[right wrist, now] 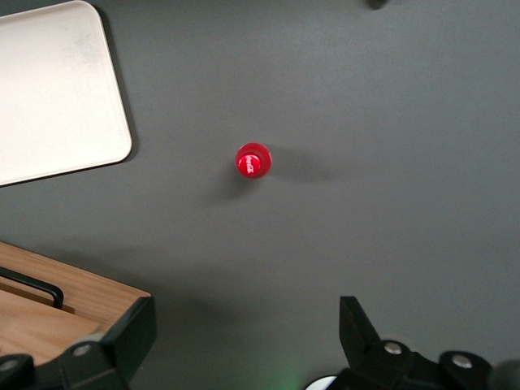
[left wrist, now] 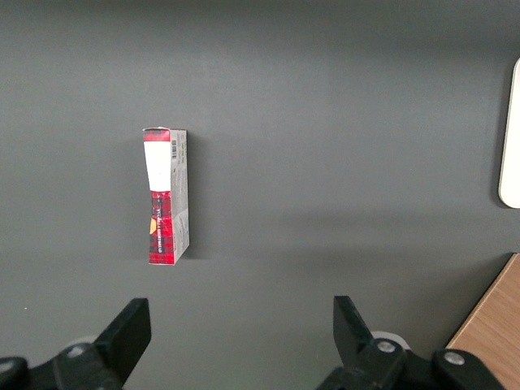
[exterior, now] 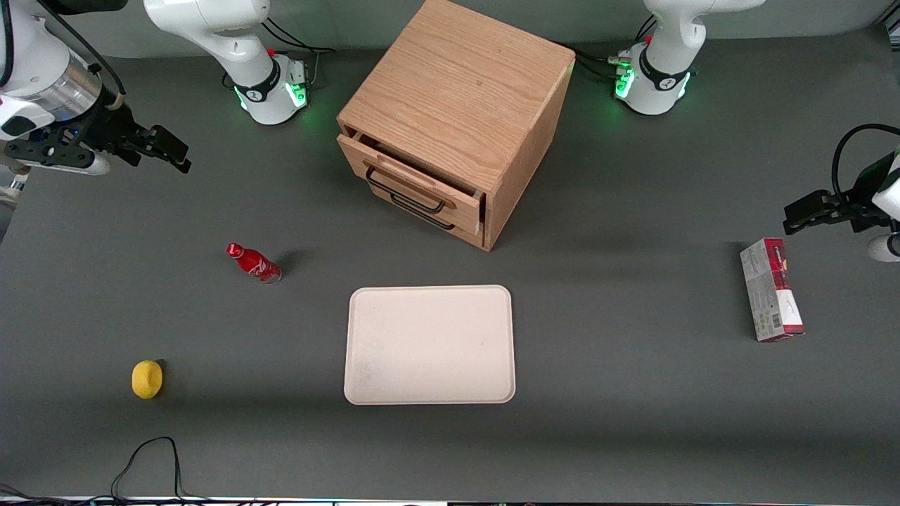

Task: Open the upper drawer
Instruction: 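Move the right gripper from rest toward the wooden cabinet's upper drawer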

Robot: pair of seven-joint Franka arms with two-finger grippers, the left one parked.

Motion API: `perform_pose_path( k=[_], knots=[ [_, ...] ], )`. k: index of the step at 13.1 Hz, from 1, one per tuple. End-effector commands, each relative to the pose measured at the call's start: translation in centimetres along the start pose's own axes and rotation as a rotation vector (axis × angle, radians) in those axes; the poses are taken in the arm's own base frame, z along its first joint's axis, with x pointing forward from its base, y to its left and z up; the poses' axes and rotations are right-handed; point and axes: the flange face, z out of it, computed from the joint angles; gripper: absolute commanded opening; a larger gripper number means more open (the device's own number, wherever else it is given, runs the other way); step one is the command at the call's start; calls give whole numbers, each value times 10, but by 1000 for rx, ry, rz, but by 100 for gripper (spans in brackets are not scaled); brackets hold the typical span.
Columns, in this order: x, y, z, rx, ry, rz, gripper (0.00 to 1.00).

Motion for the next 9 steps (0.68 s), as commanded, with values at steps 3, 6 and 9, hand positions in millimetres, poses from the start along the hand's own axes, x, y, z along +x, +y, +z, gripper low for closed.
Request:
perform_pose_path(
  k=[3,6,9],
  knots=[
    [23,3,-8,26,-14,-35,100],
    [65,-44,-14,24,-16,-212,100],
    [66,-150,-31,33,-4,-754,100]
  ],
)
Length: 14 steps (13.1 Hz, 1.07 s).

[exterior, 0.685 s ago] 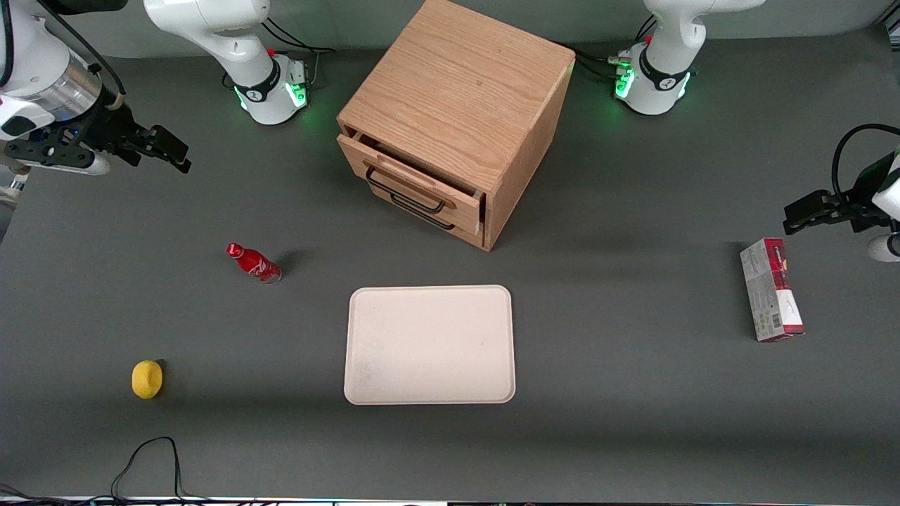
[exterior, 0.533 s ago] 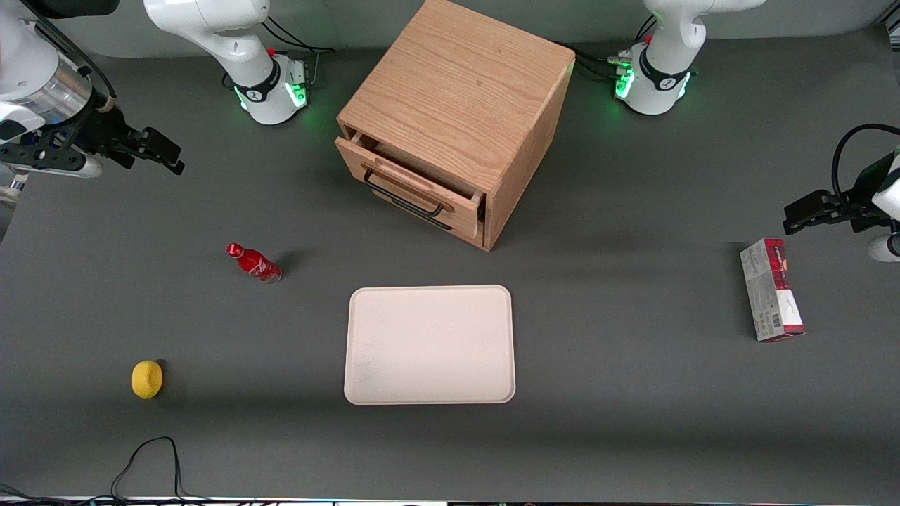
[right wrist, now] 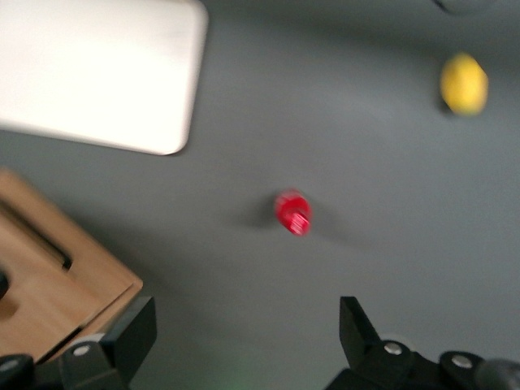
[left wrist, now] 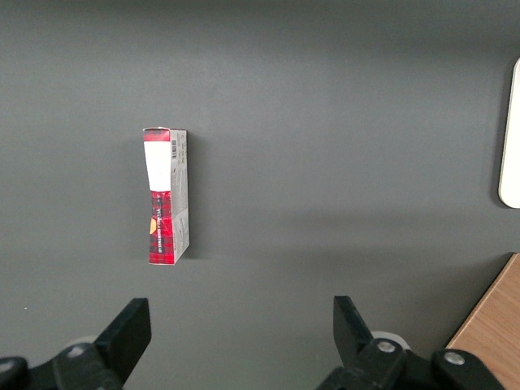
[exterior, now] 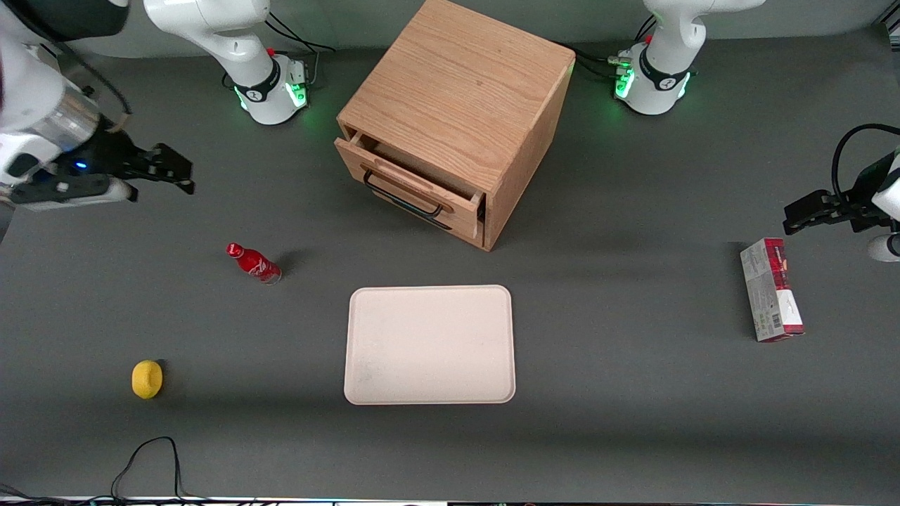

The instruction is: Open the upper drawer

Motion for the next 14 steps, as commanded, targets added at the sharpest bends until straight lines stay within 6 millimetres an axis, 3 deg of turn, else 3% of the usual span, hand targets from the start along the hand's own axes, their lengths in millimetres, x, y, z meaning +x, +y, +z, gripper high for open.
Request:
perform_pose_path(
  k=[1,2,5,6,10,13,14],
  knots=[
    [44,-83,-5,37,-12,-348,100],
    [45,-107,0,44,-19,-397,100],
    [25,-211,2,-69,-25,-619,100],
    [23,-232,14,-56,-43,-663,100],
    [25,-272,57,9,-115,-755,100],
    [51,-281,121,98,-169,-792,100],
    [58,-282,134,115,-152,-802,100]
  ],
)
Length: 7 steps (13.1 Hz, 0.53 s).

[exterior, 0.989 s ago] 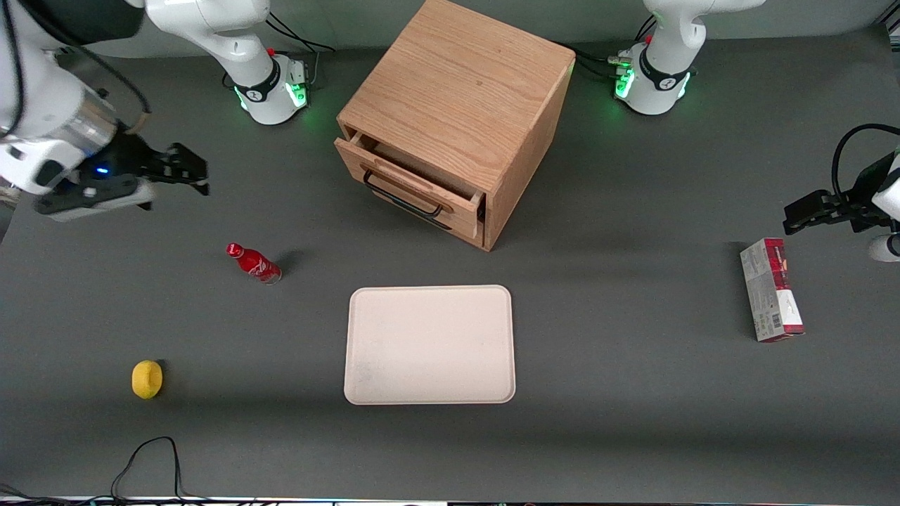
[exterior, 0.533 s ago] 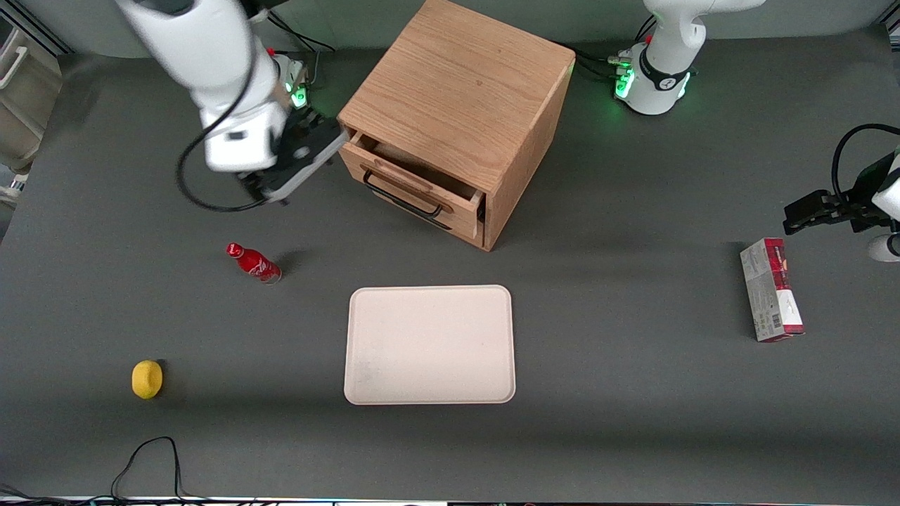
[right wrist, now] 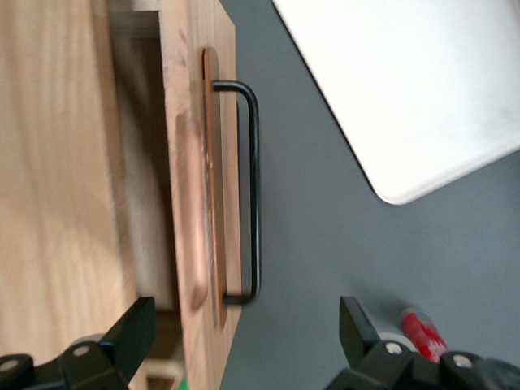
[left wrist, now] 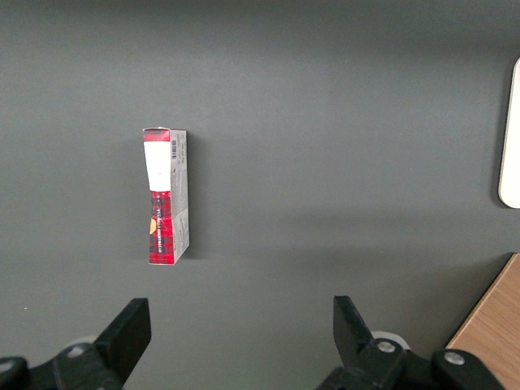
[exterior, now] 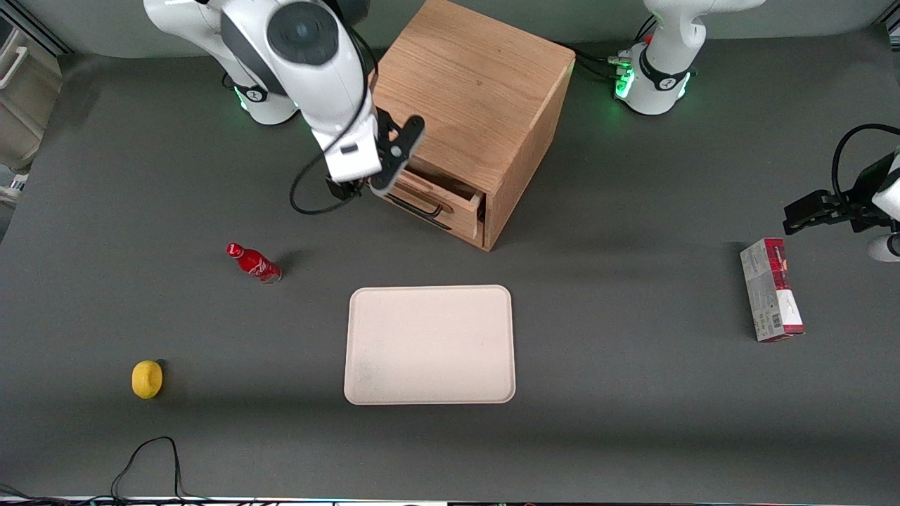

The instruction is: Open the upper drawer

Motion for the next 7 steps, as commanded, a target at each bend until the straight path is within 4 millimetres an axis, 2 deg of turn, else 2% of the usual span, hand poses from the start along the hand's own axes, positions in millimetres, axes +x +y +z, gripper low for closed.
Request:
perform_pose_path(
  k=[1,7],
  knots=[
    [26,21,34,52,35,-55,100],
    [37,22,62,59,52,-66,100]
  ],
)
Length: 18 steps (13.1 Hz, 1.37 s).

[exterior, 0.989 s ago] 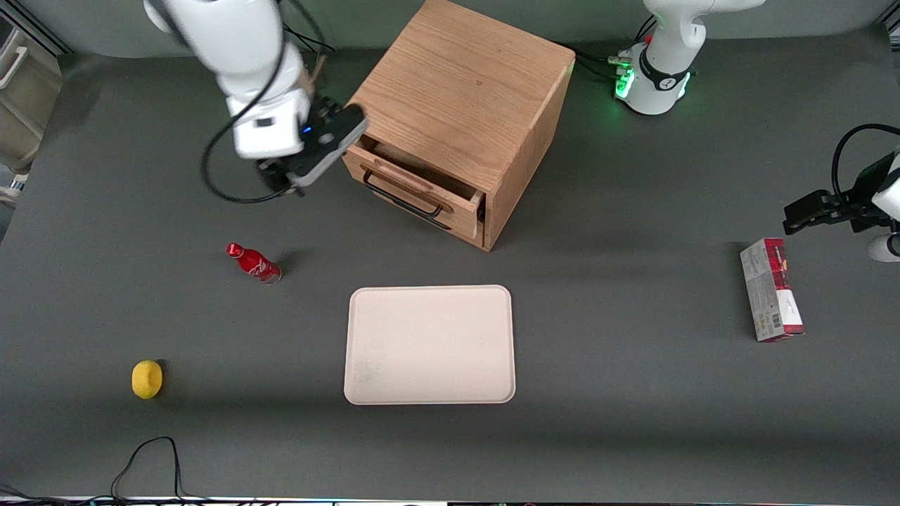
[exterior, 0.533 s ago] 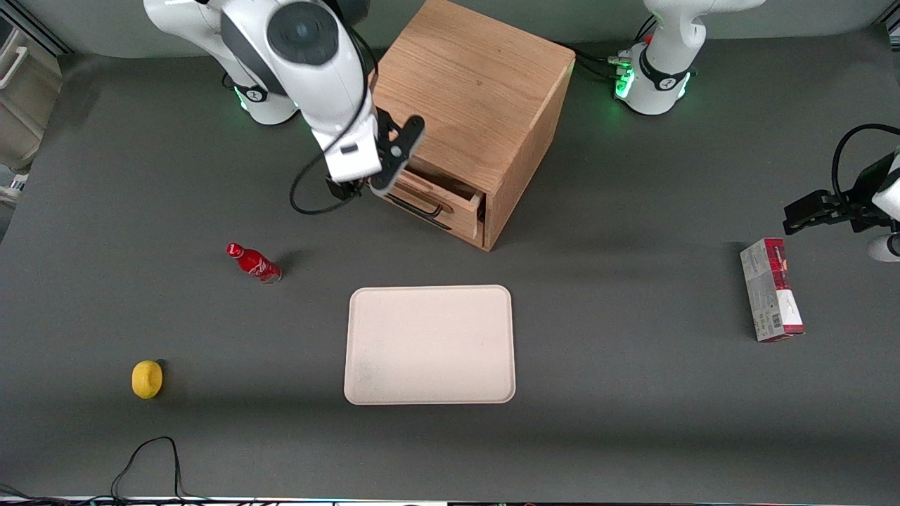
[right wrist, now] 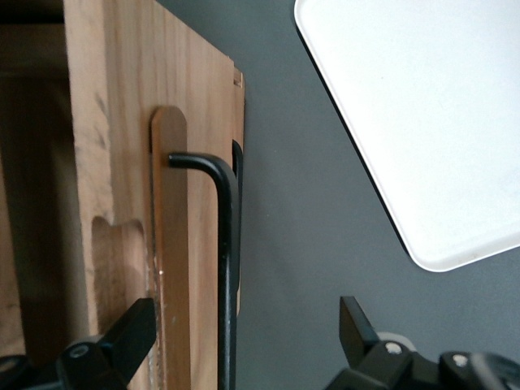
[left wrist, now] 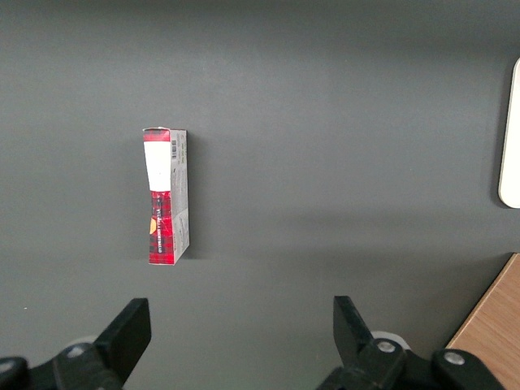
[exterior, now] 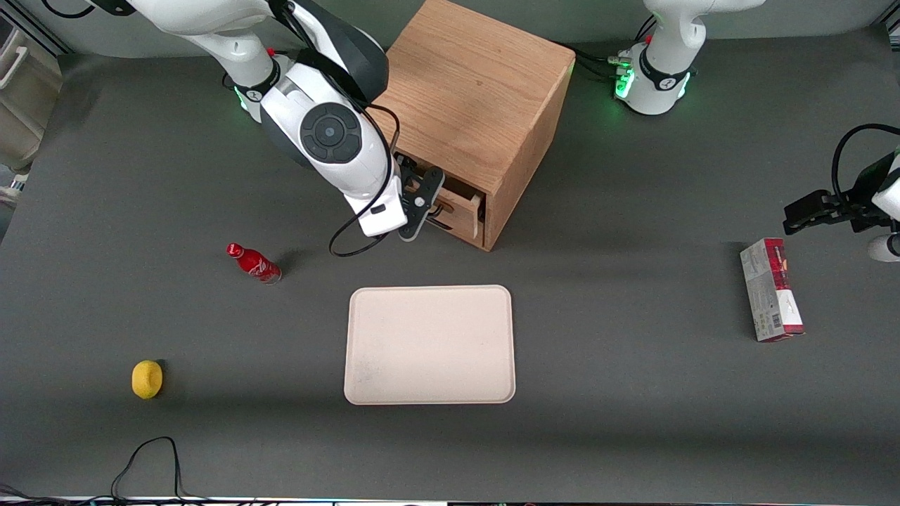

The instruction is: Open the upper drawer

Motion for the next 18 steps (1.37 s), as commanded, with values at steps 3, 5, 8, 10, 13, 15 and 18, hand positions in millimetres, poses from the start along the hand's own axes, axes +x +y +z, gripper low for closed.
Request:
perform_pose_path(
  k=[3,5,8,10,13,15,18],
  knots=[
    [8,7,16,-5,16,-28,100],
    [7,14,17,-3,20,-40,100],
    [3,22,13,-2,19,-51,100],
    [1,23,9,-6,20,-48,100],
    [-6,37,1,-9,20,-77,100],
    [-10,43,-5,-3,9,-101,100],
    [-15,55,-7,-4,13,-111,100]
  ],
)
